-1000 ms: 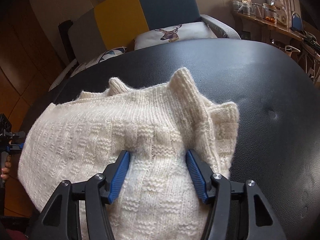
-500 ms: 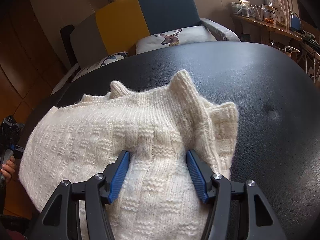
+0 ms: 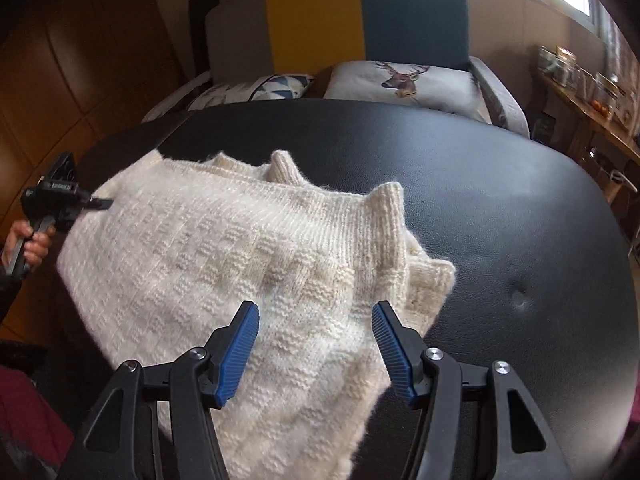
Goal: Fold clothes
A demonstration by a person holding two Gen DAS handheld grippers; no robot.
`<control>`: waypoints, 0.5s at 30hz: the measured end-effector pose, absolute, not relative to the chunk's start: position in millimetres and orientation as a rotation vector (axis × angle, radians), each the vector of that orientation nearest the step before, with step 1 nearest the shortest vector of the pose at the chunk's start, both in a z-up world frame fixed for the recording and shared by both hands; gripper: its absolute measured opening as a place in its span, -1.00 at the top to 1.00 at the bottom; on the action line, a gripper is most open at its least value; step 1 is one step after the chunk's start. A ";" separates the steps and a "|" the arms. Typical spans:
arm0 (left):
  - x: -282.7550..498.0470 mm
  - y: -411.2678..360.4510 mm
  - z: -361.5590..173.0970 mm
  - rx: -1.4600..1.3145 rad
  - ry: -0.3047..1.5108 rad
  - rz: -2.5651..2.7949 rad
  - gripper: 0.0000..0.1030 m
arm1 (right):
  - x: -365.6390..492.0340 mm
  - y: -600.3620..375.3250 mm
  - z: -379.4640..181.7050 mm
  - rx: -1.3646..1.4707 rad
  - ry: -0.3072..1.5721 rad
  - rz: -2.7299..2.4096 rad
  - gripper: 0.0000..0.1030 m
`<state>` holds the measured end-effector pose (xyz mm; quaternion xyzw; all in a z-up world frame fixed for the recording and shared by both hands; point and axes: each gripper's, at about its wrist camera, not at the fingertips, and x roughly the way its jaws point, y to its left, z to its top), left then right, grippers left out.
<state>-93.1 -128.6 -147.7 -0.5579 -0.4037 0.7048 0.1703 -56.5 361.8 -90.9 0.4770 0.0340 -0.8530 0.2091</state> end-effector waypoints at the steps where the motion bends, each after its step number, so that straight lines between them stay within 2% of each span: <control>1: -93.9 -132.7 -147.2 -1.588 -1.138 2.009 0.56 | -56.1 359.3 -89.1 1.339 0.136 -2.341 -0.17; 7: -103.7 -142.5 -135.7 -1.620 -1.057 2.068 0.56 | -55.7 317.9 -85.2 1.304 0.320 -2.189 -0.17; 11: -108.2 -155.3 -130.9 -1.639 -1.015 2.111 0.56 | -69.9 302.4 -110.7 1.378 0.500 -2.094 -0.17; 15: -111.5 -166.6 -126.4 -1.649 -0.990 2.131 0.57 | -82.0 301.1 -134.7 1.438 0.479 -2.020 -0.22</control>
